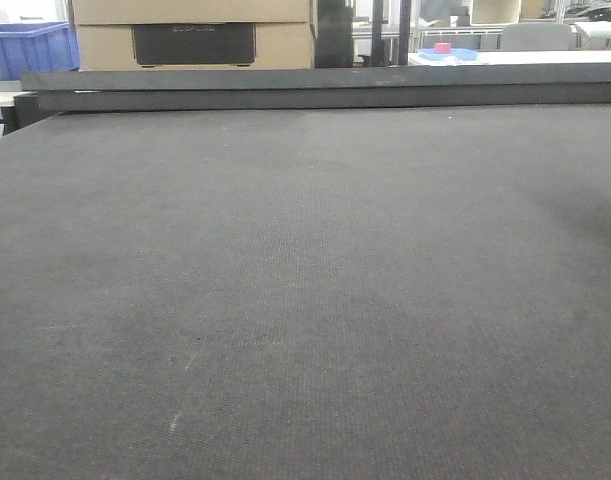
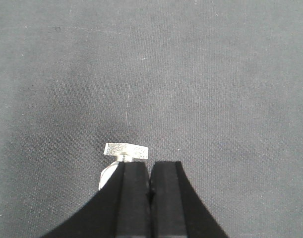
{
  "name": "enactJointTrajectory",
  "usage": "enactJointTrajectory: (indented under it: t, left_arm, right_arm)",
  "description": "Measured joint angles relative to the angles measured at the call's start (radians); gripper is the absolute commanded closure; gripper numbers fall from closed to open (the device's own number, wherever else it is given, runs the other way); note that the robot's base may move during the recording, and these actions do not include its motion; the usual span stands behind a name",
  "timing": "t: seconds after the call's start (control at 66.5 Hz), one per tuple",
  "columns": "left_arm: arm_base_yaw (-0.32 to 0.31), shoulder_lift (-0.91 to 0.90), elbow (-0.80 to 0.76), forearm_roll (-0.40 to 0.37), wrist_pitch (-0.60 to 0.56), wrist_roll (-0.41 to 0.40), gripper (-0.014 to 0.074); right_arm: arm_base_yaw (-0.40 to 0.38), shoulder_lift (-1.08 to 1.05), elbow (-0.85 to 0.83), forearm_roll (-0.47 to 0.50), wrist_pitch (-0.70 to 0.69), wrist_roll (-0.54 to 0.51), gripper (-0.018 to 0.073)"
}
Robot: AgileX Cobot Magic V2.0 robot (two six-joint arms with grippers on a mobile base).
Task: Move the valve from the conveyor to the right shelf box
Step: 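Move both grippers down toward the two chrome valves on the conveyor, then lower both open grippers around the white ends of the valves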
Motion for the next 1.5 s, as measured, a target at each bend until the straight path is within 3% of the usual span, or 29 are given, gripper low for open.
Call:
enactJointTrajectory:
  t: [0.09,0.301,0.662,0.933,1.504]
  left_arm:
    - [0.0,0.0,0.0,0.0,0.003,0.0,0.0707]
    - [0.0,0.0,0.0,0.0,0.021,0.0,0.0707]
    - [0.0,0.0,0.0,0.0,0.049,0.0,0.0707]
    - [0.0,0.0,0.0,0.0,0.055,0.0,0.0707]
    - [0.0,0.0,0.0,0.0,0.072,0.0,0.0707]
  right_arm:
    - [0.0,0.0,0.0,0.01,0.0,-0.006,0.0206]
    - [0.0,0.0,0.0,0.095,0.0,-0.055,0.0204]
    - [-0.061,0.0,0.0,0.102,0.0,-0.063,0.0199]
    - [-0.067,0.004,0.024,0.108,0.0,-0.066,0.0025]
    - [-0.067,0.044,0.157,0.111,-0.073,-0.1,0.003]
